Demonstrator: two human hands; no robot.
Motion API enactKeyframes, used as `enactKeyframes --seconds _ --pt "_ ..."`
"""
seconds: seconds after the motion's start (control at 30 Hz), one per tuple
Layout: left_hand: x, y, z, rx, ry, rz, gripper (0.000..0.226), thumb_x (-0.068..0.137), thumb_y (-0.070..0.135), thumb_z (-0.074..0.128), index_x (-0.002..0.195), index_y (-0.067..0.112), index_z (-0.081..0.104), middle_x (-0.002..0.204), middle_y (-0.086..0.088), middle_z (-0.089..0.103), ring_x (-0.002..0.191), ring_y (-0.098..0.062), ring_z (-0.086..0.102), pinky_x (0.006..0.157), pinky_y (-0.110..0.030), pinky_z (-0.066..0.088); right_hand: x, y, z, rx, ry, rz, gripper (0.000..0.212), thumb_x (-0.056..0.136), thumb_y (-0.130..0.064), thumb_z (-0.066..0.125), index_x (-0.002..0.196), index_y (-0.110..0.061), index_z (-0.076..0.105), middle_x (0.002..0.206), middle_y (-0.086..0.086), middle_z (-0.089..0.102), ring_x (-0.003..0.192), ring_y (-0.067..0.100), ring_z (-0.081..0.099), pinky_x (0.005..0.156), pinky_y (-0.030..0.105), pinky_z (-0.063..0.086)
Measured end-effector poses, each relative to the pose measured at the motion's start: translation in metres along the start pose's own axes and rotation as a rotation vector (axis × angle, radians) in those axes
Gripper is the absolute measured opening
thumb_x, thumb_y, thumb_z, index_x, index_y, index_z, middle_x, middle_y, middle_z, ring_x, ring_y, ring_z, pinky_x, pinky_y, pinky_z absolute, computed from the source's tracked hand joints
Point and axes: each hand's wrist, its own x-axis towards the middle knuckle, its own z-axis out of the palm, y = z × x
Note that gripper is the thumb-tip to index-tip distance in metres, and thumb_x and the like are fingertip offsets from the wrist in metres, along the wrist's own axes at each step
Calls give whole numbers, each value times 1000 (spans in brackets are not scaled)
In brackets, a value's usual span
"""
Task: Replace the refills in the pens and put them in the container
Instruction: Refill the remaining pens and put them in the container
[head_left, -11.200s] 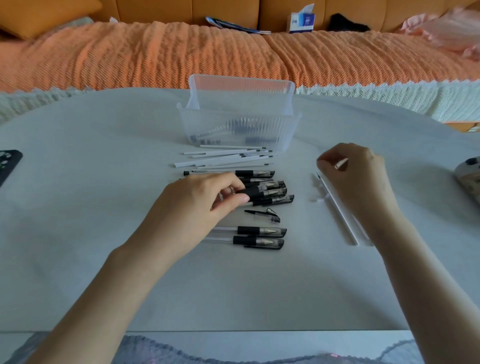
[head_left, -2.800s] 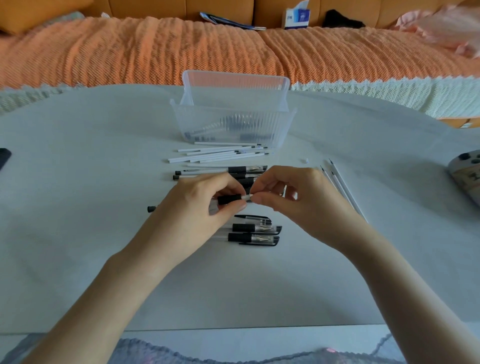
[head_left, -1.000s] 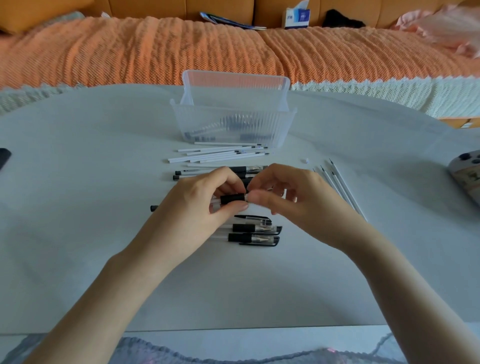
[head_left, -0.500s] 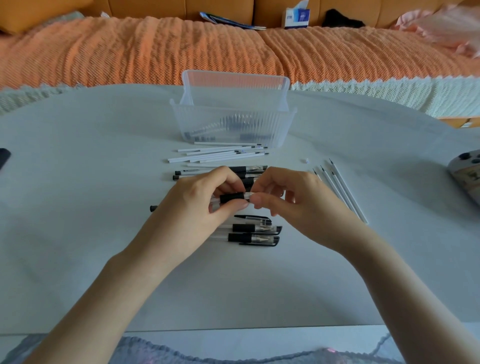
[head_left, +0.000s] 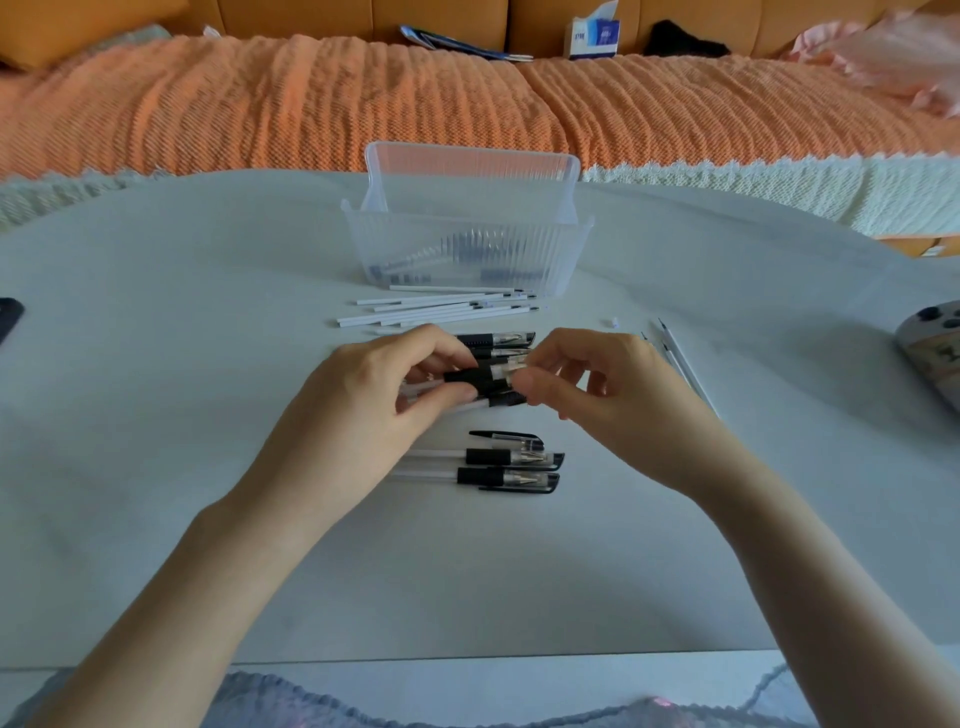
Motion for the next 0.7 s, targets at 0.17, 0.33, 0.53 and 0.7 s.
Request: enactKeyframes --seconds 0.17,0.33,0.53,0.7 --pt "2 -3 -8 27 21 -34 14 75 29 74 88 28 67 80 15 67 79 2 61 78 -26 49 -2 8 -5 -100 -191 37 8 77 -38 71 81 -32 68 83 -14 63 71 9 54 62 16 40" --pt "0 -2 -7 41 27 -12 15 76 43 69 89 35 68 83 19 68 79 4 62 77 -31 53 -1 7 0 -140 -214 13 7 76 -33 73 81 -29 70 82 -14 59 69 8 54 67 21 41" --pt "0 -3 -7 52 15 -29 22 75 49 61 91 36 69 86 20 68 81 4 63 78 -31 52 0 8 2 -203 -206 -6 6 79 -27 71 84 -26 69 79 -16 55 69 8 54 71 25 46" --pt "1 -1 -6 54 14 -22 21 75 47 62 90 35 69 84 21 68 79 4 61 76 -29 51 0 12 -8 -157 -117 15 6 80 -25 70 83 -29 66 81 -11 66 70 6 60 62 12 41"
